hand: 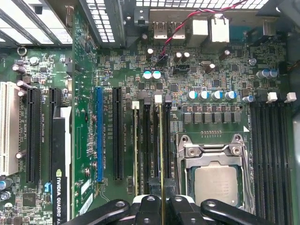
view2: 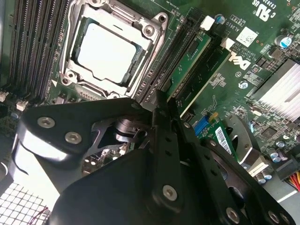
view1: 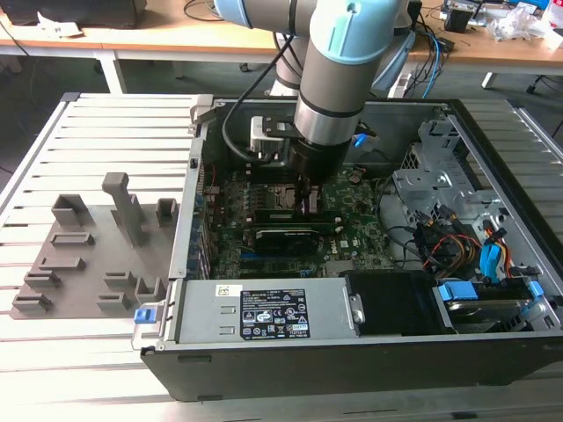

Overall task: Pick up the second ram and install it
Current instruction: 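Insert the second ram into the second slot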

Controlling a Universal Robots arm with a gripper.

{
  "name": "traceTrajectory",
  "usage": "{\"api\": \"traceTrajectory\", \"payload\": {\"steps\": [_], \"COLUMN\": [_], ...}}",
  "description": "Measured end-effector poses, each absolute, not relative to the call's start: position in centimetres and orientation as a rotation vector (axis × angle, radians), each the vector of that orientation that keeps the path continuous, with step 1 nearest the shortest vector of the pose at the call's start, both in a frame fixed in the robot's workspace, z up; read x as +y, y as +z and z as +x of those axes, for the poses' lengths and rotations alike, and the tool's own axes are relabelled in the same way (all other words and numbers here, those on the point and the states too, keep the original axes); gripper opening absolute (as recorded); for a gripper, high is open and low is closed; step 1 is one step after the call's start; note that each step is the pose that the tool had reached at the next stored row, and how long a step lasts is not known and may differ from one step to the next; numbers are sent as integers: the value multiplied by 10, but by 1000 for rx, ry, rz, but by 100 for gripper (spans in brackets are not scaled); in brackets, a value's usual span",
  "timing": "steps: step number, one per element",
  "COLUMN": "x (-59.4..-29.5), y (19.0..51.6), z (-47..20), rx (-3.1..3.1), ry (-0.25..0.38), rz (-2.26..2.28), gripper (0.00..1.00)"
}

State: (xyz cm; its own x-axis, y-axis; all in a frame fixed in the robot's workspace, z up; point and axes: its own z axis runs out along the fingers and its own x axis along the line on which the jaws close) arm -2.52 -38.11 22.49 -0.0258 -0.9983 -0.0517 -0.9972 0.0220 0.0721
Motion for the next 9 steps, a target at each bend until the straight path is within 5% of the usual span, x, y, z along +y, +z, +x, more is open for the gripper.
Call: {"api": "traceTrajectory", "payload": {"steps": [9], "x": [-381], "y": [223], "z": [-25], "rx": [-2229], "ry": [-137], "rz": [2190], "gripper": [14]}}
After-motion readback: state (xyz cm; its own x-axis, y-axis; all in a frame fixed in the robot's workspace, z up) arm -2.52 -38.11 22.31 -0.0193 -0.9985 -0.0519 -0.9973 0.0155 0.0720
